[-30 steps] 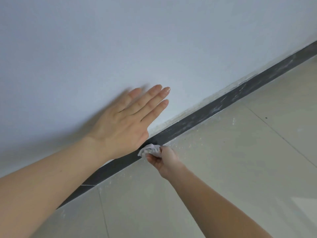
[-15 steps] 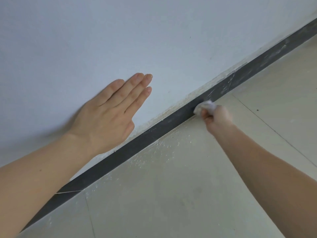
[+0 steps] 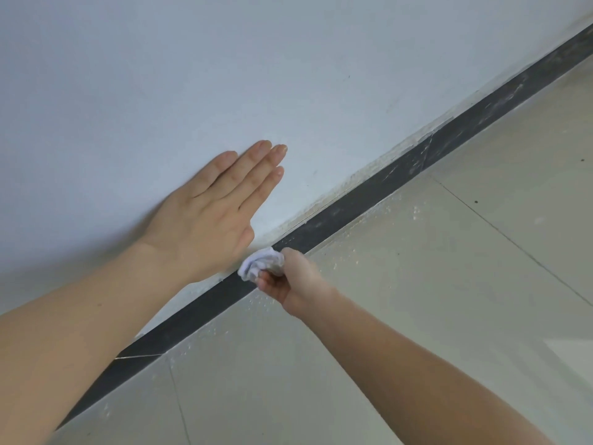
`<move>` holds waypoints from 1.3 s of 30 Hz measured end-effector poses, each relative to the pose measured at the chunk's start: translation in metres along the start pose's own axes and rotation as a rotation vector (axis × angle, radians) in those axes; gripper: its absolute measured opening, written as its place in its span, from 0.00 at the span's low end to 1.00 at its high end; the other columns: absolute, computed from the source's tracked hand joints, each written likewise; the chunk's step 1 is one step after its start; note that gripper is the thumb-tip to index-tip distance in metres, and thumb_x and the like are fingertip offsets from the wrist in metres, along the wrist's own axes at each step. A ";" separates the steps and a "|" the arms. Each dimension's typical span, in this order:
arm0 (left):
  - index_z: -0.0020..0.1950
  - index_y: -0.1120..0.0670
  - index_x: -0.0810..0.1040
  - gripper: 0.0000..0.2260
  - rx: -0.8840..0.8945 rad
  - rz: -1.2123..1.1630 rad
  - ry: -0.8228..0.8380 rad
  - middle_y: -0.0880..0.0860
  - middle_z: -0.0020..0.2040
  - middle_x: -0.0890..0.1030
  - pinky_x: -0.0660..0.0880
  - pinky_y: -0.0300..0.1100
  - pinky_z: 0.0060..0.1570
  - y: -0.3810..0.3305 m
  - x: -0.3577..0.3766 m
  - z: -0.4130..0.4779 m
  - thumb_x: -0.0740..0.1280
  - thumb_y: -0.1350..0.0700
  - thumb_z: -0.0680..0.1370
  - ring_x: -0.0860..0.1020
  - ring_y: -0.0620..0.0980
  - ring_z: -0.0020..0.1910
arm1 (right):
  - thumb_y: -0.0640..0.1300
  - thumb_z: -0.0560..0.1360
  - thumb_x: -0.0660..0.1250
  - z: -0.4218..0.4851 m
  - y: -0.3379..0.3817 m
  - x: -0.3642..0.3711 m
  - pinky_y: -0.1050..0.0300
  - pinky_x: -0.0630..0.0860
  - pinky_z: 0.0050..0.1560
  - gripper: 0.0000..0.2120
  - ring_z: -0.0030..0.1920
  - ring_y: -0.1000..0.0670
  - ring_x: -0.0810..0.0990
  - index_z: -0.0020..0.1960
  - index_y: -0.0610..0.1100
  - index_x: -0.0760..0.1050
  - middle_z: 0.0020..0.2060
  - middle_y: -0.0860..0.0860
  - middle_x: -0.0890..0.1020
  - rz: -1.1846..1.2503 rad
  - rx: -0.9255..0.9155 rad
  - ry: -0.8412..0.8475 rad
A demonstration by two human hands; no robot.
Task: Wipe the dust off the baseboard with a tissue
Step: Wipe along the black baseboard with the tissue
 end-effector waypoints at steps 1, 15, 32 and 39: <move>0.79 0.60 0.50 0.29 0.004 -0.004 0.003 0.57 0.79 0.47 0.43 0.48 0.76 0.000 0.000 0.000 0.49 0.54 0.78 0.48 0.54 0.78 | 0.29 0.73 0.53 0.002 0.012 -0.001 0.64 0.77 0.27 0.16 0.28 0.51 0.77 0.52 0.29 0.77 0.38 0.40 0.79 0.004 -0.025 -0.010; 0.79 0.60 0.51 0.29 -0.015 -0.047 0.012 0.56 0.79 0.49 0.40 0.47 0.76 0.000 -0.002 0.000 0.50 0.53 0.78 0.48 0.54 0.78 | 0.31 0.69 0.62 -0.045 0.088 -0.064 0.67 0.66 0.23 0.10 0.22 0.56 0.66 0.42 0.39 0.81 0.30 0.52 0.79 -0.355 -0.388 -0.081; 0.80 0.58 0.48 0.29 0.008 -0.035 0.087 0.55 0.80 0.45 0.38 0.48 0.75 0.001 -0.001 -0.003 0.46 0.52 0.79 0.45 0.54 0.78 | 0.25 0.75 0.50 -0.043 0.111 -0.088 0.62 0.80 0.32 0.13 0.29 0.48 0.80 0.42 0.32 0.73 0.34 0.39 0.83 0.398 -0.470 -0.408; 0.79 0.57 0.46 0.31 0.004 -0.064 0.078 0.57 0.79 0.43 0.34 0.51 0.73 -0.001 -0.015 0.020 0.45 0.51 0.77 0.43 0.55 0.78 | 0.33 0.75 0.59 -0.076 0.084 -0.078 0.58 0.81 0.35 0.09 0.38 0.46 0.81 0.51 0.37 0.75 0.46 0.40 0.82 0.112 -0.330 -0.407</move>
Point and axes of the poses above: each hand's wrist, its own z-axis towards the middle knuckle, its own x-axis out of the palm, y = z × x, the point moved 4 cm from there along z, towards the middle knuckle
